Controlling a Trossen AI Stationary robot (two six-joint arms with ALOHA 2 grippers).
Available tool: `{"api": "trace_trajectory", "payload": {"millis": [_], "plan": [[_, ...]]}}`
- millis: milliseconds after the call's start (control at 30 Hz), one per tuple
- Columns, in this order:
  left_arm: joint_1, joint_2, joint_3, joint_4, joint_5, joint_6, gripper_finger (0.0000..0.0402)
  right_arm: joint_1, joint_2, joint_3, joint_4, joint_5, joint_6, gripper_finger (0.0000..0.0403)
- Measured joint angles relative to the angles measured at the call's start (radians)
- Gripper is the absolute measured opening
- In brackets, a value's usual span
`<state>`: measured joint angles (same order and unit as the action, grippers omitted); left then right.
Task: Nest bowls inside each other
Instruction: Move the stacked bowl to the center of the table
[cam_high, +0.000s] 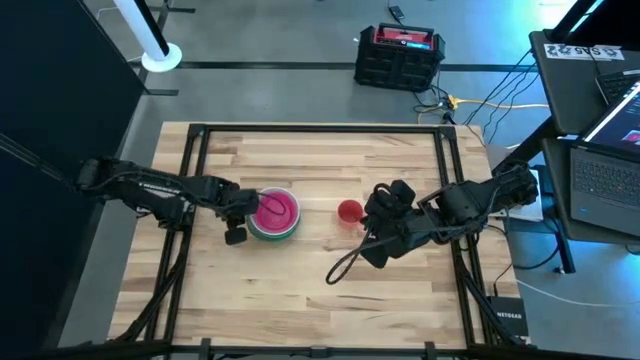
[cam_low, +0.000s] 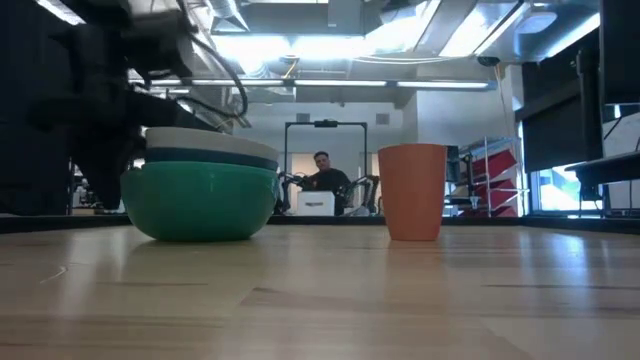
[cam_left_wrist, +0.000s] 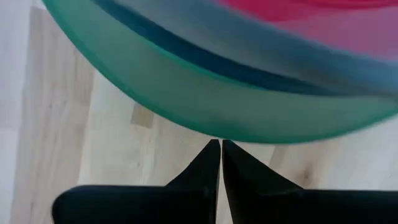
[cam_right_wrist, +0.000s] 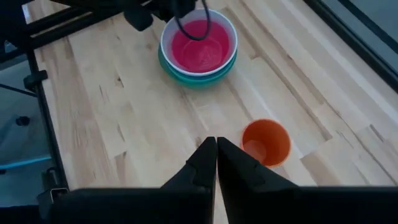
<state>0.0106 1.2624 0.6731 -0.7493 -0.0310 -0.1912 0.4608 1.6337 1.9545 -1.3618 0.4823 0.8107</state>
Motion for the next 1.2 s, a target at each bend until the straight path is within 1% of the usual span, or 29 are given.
{"api": "trace_trajectory", "payload": {"millis": [267, 567, 833, 1200], "plan": [[0.050, 0.100, 0.045, 0.057, 0.054, 0.077, 0.0000, 0.019, 0.000, 0.000, -0.001, 0.007, 0.024, 0.0000], [0.063, 0.225, 0.139, 0.061, 0.054, 0.147, 0.0000, 0.024, 0.000, 0.000, -0.005, 0.007, 0.023, 0.0000], [0.062, 0.244, 0.193, 0.089, 0.055, 0.165, 0.0000, 0.025, 0.000, 0.000, -0.035, 0.008, 0.022, 0.0000], [0.035, 0.312, 0.297, 0.046, 0.076, 0.165, 0.0000, 0.024, 0.000, -0.001, -0.041, 0.024, 0.016, 0.0000]]}}
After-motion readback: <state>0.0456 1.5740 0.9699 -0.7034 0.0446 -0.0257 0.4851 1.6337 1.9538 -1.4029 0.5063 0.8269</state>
